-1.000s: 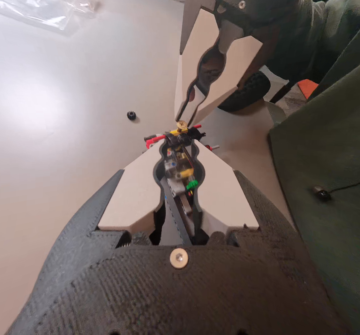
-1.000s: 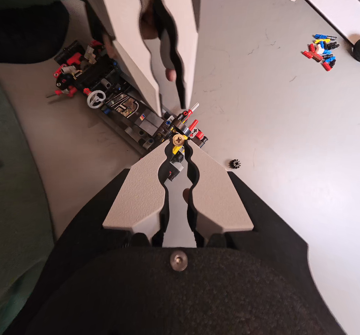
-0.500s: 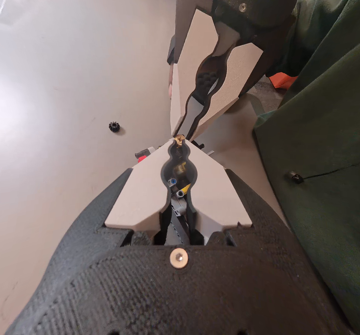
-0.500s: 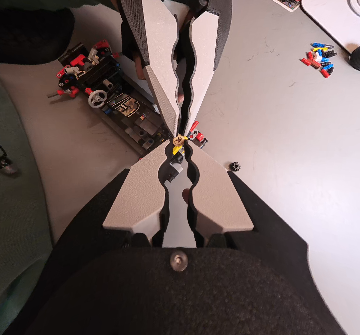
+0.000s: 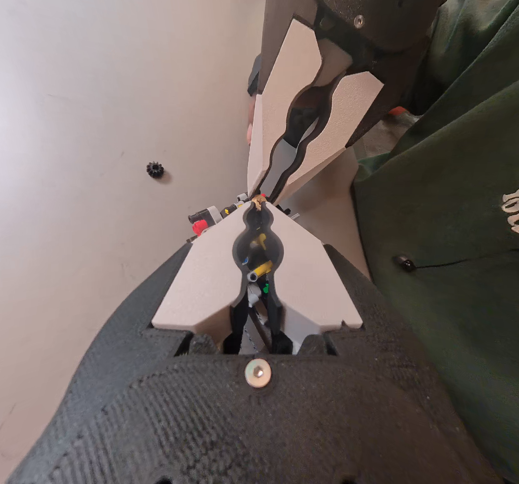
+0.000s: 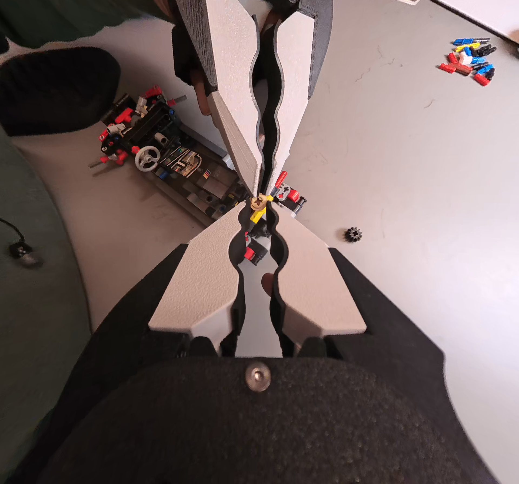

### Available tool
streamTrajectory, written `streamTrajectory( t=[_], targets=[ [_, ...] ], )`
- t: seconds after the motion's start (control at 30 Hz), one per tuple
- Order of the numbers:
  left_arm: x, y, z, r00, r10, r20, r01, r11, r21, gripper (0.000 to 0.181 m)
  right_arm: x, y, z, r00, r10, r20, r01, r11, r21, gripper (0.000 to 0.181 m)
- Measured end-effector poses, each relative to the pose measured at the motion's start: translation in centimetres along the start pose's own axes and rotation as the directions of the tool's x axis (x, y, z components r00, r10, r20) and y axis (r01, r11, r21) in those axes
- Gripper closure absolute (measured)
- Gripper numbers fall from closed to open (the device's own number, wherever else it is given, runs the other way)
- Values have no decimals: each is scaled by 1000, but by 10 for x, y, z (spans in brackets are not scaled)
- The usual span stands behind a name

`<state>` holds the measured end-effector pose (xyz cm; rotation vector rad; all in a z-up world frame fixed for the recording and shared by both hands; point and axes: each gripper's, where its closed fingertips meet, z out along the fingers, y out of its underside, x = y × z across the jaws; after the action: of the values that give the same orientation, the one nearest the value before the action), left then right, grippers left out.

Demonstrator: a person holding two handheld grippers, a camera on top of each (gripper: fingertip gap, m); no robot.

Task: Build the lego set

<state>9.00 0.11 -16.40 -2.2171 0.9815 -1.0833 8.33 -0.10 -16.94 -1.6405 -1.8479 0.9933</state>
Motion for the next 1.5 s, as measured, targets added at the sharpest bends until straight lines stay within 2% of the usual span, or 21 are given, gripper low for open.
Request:
streamTrajectory(
  t=[0.03,0.23,0.37,0.63,0.97,1.2,1.37,1.5],
  targets=[
    [0,0,0,1000,-2,-1,2,1000,-4,181,0,0,0,1000,8,0,-8,1000,7,172],
    [1,1,0,1000,-4,-19,3,1000,-20,181,-1,0,0,1000,30,5,-31,999,31,172],
    [0,2,0,1000,-8,-27,8,1000,-12,181,0,-1,0,1000,-19,-15,19,999,-27,172],
    [-2,2,0,1000,-14,-25,14,1000,-5,181,0,0,0,999,-3,37,6,997,-78,172],
    [0,1,2,999,-36,-30,36,999,-12,181,-4,3,1,977,104,186,-109,994,18,173],
    [-3,-2,3,988,-141,-55,142,990,8,181,-3,2,-1,904,228,361,-269,961,68,173],
    [-4,-6,5,979,-190,-70,193,981,32,181,-1,-1,-2,951,125,282,-169,976,135,165],
    [-4,-8,6,982,-181,-58,182,983,26,181,4,-8,-13,992,-22,124,-2,981,195,160]
  ],
)
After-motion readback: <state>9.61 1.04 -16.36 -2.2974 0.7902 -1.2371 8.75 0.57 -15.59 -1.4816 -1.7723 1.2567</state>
